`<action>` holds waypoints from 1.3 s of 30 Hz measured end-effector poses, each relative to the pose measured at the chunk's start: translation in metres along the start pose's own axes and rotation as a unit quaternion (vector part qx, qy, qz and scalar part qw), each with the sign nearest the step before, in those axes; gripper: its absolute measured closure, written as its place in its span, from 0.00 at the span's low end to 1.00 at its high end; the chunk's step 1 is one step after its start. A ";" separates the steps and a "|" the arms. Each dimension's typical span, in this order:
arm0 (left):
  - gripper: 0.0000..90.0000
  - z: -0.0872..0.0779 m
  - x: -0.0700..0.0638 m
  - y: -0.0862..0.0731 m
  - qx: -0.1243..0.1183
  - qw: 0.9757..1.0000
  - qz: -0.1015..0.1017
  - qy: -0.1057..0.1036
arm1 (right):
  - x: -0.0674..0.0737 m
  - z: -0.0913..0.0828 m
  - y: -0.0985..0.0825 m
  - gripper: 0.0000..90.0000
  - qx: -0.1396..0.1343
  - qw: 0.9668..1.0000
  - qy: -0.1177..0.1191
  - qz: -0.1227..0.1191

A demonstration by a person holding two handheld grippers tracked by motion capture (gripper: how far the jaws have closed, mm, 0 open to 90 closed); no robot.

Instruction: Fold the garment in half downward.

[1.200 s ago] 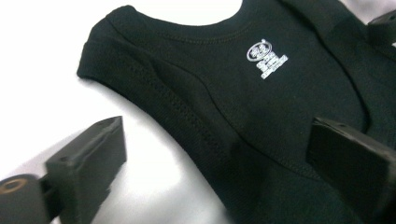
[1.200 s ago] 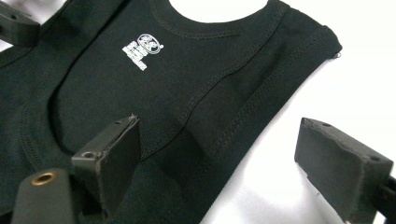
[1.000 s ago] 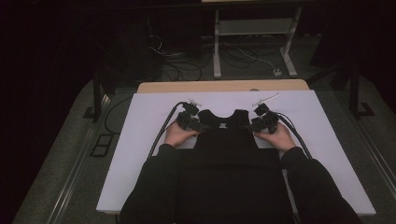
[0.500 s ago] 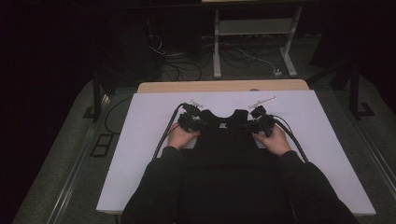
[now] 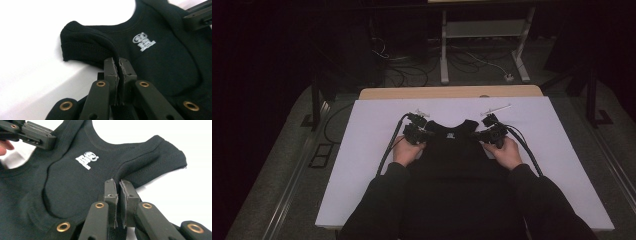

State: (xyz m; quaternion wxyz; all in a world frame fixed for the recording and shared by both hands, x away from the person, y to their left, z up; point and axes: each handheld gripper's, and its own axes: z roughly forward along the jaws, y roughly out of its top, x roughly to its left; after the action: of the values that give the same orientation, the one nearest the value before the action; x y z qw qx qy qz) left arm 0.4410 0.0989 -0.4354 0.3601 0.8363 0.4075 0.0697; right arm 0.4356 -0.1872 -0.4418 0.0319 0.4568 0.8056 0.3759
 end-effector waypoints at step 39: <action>0.95 -0.059 -0.033 -0.010 -0.057 0.997 0.003 -0.057 | 0.035 -0.069 -0.023 0.92 -0.057 0.996 0.066 0.003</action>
State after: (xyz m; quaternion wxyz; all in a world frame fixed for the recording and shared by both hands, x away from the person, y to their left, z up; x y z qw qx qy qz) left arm 0.3885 0.1113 -0.3928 0.4294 0.8183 0.3795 0.0454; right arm 0.3716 -0.2070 -0.3969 0.0033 0.4304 0.7820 0.4508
